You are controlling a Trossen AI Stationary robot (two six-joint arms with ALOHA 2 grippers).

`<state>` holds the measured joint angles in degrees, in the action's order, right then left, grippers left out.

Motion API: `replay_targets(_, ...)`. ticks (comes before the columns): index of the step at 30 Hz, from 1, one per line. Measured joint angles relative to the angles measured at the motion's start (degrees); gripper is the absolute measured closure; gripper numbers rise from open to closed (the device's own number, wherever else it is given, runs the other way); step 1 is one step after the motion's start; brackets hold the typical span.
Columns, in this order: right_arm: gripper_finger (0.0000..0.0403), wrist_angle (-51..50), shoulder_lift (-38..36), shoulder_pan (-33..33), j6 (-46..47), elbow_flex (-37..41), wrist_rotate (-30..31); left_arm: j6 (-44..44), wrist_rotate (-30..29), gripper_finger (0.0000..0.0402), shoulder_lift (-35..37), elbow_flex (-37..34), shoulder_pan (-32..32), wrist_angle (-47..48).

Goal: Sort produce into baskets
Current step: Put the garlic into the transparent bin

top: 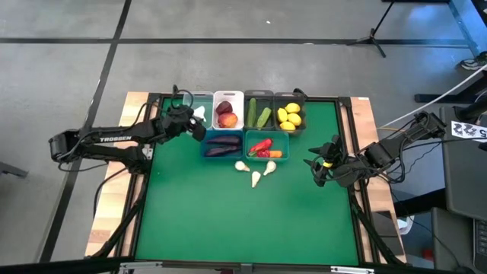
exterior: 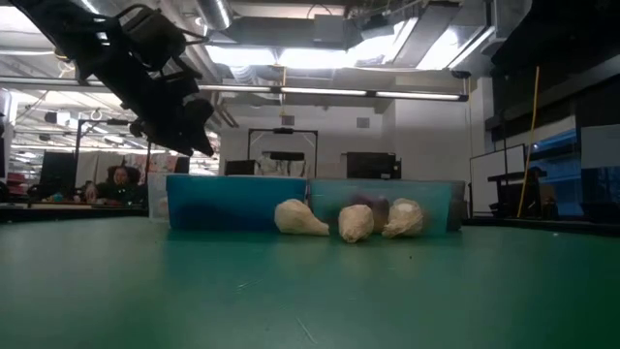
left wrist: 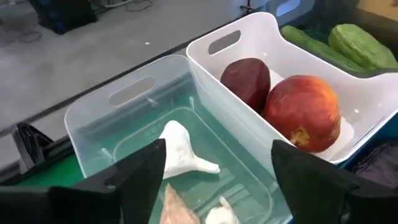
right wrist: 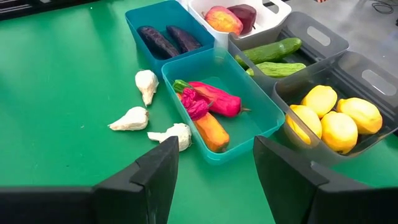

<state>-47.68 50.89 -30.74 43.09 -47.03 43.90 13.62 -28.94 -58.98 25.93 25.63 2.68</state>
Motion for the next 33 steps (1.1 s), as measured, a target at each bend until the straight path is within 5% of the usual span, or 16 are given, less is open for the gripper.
replay_targets(2, 0.0194, 0.0, 0.0, 0.0, 0.0, 0.0, 0.0, 2.7, 2.6, 0.0113, 0.0, 0.0, -0.1, -0.7)
replay_targets(6, 0.0194, 0.0, 0.0, 0.0, 0.0, 0.0, -0.5, 4.0, 18.8, 0.0112, 0.0, 0.0, -3.6, -8.7)
replay_targets(11, 0.0194, 0.0, 0.0, 0.0, 0.0, 0.0, -0.5, -1.3, 30.9, 0.0112, 0.0, 0.1, -16.2, -20.1)
replay_targets(14, 0.0194, 0.0, 0.0, 0.0, 0.0, 0.0, -0.5, -3.5, 27.4, 0.0112, -1.2, 0.1, -24.0, -25.2)
replay_targets(23, 0.0194, 0.0, 0.0, 0.0, 0.1, 0.0, 0.1, -3.3, 2.6, 0.0112, -17.0, 3.1, -39.4, -30.2)
replay_targets(33, 0.0194, 0.5, 0.0, 0.0, 0.1, 0.0, 0.1, -8.9, -0.9, 0.0112, -38.6, 22.3, -44.3, -22.2)
